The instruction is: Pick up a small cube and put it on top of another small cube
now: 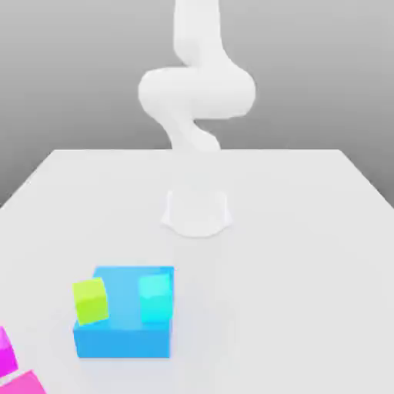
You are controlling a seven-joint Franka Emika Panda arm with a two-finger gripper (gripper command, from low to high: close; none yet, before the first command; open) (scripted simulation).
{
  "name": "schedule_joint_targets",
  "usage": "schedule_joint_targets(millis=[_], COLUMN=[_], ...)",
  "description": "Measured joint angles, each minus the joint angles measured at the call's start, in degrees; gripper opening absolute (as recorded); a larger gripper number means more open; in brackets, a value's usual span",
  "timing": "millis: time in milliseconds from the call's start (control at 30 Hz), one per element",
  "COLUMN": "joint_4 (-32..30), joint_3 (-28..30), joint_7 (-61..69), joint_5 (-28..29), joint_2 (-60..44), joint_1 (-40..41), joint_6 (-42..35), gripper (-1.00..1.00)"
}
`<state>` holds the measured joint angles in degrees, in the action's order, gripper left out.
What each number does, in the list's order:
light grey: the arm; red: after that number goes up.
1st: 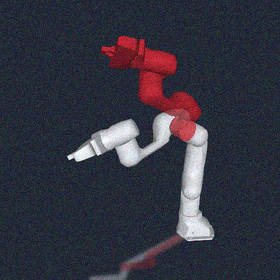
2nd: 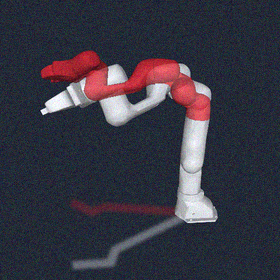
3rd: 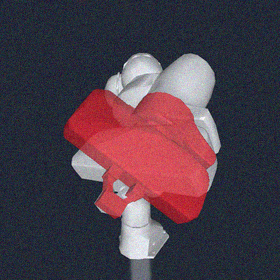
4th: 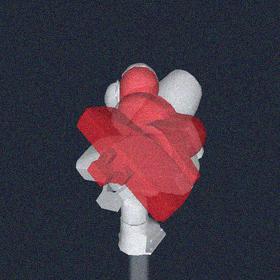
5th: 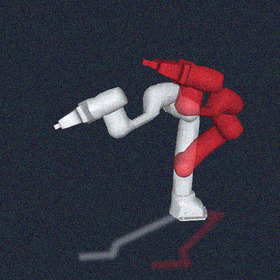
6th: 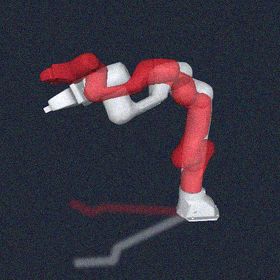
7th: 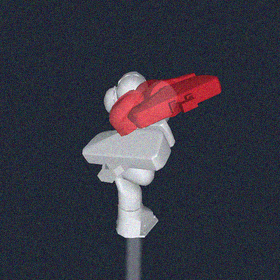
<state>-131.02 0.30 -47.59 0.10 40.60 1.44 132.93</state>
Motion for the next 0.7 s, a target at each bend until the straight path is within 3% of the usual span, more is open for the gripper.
schedule_joint_targets(millis=[700], joint_4=[6.46], joint_3=[5.25], joint_7=[-13.10], joint_5=[-1.49], joint_2=[-44.00], joint_1=[10.58], joint_6=[9.39], gripper=[0.00])
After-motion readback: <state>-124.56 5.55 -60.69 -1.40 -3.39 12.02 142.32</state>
